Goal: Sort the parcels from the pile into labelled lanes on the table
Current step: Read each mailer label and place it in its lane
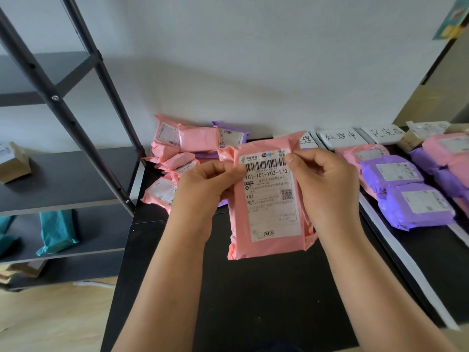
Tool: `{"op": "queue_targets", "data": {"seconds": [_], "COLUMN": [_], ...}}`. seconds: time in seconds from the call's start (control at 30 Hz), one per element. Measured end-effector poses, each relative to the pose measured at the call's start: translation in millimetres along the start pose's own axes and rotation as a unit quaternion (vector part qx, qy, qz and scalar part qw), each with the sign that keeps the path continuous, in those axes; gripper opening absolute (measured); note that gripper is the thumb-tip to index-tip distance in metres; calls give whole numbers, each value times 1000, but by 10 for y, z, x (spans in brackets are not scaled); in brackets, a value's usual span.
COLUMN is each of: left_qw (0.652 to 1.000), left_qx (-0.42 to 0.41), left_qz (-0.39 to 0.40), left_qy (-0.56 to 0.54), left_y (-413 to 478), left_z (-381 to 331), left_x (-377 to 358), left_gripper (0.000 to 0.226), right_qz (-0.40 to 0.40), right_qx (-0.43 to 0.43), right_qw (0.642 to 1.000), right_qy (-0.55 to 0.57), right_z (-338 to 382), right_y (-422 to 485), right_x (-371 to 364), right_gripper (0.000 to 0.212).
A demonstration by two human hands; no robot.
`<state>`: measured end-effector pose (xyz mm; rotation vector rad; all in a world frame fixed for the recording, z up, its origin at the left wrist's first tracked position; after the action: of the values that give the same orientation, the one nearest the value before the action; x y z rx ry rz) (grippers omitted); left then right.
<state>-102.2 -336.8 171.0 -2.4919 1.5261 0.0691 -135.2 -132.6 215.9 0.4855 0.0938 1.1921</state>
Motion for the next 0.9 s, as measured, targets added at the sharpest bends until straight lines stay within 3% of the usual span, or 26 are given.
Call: {"op": "queue_targets", "data": {"seconds": [0.47, 0.9], "left_qw": [995, 971], "left_qx": [-2, -11], "left_qz": [-2, 54], "left_qy": [97, 234], "left_y": [12, -21], "left_z": [141, 214], "left_x": [-11, 2], "left_gripper": [19, 23], "right_qz": [5, -28], "right_qx": [-47, -74], "right_qw": [999, 997], "right_qy": [-25, -15], "right_z": [-198, -271], "right_y": [5, 74], "right_x": [16, 163], "right_gripper": [9, 27]}}
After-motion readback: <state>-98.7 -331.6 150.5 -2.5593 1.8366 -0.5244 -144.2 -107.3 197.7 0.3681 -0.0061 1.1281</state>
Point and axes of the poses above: each hand's wrist, its own y-axis towards the middle knuckle, its own x-axis out of the back of the hand, z = x × y, the point moved 9 cm from there along y, towards the middle knuckle, and after that the axes turned 12 degrees about -z, right-handed, at the moved point
